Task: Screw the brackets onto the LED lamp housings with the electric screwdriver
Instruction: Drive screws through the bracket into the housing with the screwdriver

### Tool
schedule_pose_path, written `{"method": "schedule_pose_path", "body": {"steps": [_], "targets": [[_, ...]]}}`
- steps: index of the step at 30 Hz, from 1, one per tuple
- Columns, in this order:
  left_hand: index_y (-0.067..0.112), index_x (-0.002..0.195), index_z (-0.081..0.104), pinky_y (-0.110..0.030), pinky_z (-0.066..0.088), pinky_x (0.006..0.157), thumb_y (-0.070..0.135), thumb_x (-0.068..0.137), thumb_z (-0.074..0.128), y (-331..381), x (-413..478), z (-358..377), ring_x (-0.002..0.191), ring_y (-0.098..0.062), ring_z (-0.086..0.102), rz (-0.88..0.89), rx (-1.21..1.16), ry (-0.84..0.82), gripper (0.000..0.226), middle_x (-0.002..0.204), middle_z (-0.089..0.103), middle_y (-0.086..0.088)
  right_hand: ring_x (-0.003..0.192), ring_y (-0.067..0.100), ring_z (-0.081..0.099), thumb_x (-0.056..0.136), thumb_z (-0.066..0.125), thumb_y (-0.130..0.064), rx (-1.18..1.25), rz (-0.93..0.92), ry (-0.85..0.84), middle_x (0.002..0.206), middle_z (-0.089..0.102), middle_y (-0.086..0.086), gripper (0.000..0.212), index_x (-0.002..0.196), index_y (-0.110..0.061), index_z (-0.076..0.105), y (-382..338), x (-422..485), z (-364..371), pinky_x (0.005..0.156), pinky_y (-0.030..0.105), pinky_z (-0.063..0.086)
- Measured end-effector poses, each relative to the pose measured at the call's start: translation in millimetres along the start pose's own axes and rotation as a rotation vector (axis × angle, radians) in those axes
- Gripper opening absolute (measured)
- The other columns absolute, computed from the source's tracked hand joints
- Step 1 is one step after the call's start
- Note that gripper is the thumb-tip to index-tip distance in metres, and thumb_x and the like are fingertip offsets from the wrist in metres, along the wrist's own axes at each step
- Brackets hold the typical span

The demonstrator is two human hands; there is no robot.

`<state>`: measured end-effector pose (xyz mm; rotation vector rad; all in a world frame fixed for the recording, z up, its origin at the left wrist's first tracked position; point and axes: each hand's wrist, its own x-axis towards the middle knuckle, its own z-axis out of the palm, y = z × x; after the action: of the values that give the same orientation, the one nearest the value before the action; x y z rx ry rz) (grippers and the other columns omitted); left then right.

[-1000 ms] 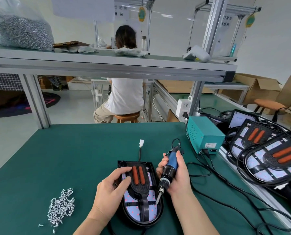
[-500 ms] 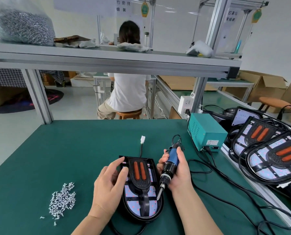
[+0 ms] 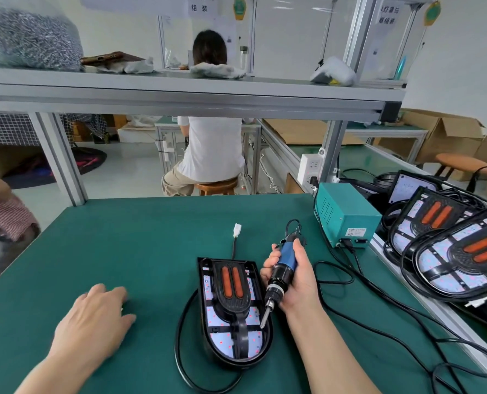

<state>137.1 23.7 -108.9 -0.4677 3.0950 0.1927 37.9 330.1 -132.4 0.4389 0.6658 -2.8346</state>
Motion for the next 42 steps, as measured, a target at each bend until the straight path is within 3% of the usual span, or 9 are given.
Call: {"method": "schedule_pose_path", "body": {"steps": [4,8,13,26,33,38,42], "targets": [[0.023,0.093,0.057,-0.032,0.05,0.072,0.025,0.092,0.056,-1.6,0.1,3.1,0.084,-0.019,0.054,-0.002,0.003,0.06,0.002,0.089,0.048,0.005,0.048,0.012,0.052,0.096,0.058,-0.049,-0.004,-0.001,-0.009,0.07,0.052,0.0,0.042,0.098,-0.008,0.051,0.5,-0.3,0.0,0.043,0.023,0.04],[0.026,0.084,0.053,-0.029,0.04,0.058,0.016,0.091,0.049,0.6,0.8,4.2,0.075,-0.016,0.053,-0.019,0.004,0.105,0.013,0.084,0.051,0.007,0.049,0.013,0.052,0.097,0.057,-0.048,-0.008,-0.008,-0.011,0.07,0.052,0.0,0.041,0.099,-0.008,0.051,0.2,-1.8,-0.7,0.043,0.022,0.039],[0.025,0.081,0.05,-0.025,0.037,0.054,0.011,0.089,0.046,0.8,4.1,6.7,0.069,-0.012,0.052,-0.013,0.09,0.138,0.016,0.08,0.051,0.008,0.049,0.013,0.053,0.096,0.059,-0.048,-0.003,-0.004,-0.006,0.07,0.052,0.0,0.041,0.1,-0.007,0.05,0.3,-3.3,0.4,0.043,0.023,0.041],[0.023,0.087,0.05,-0.027,0.049,0.07,0.032,0.101,0.045,-5.1,11.5,8.8,0.08,-0.013,0.057,0.109,0.093,0.14,0.017,0.085,0.053,0.008,0.048,0.014,0.054,0.094,0.062,-0.047,0.002,0.008,0.002,0.07,0.054,0.001,0.042,0.103,-0.007,0.05,-0.3,-1.7,0.5,0.042,0.023,0.043],[0.022,0.084,0.05,-0.025,0.039,0.056,0.01,0.086,0.041,-1.2,19.3,3.2,0.073,-0.013,0.054,0.069,0.152,0.037,0.015,0.081,0.053,0.007,0.048,0.014,0.053,0.088,0.066,-0.045,-0.002,0.0,-0.006,0.07,0.053,0.001,0.042,0.1,-0.008,0.052,-0.1,-0.8,0.5,0.044,0.022,0.041],[0.02,0.083,0.048,-0.027,0.039,0.056,0.02,0.09,0.045,4.7,14.4,5.2,0.07,-0.014,0.051,0.066,0.042,0.116,0.008,0.081,0.05,0.005,0.047,0.013,0.052,0.092,0.062,-0.047,-0.006,0.0,-0.007,0.07,0.053,0.0,0.04,0.094,-0.008,0.053,0.0,0.6,1.4,0.045,0.021,0.038],[0.012,0.078,0.042,-0.037,0.042,0.058,0.01,0.089,0.051,6.8,9.4,2.2,0.065,-0.029,0.054,0.045,-0.1,0.189,0.014,0.07,0.053,-0.004,0.048,0.013,0.052,0.094,0.06,-0.048,-0.009,-0.002,0.003,0.07,0.053,0.0,0.041,0.094,-0.008,0.054,-1.1,0.8,0.9,0.046,0.022,0.037]]}}
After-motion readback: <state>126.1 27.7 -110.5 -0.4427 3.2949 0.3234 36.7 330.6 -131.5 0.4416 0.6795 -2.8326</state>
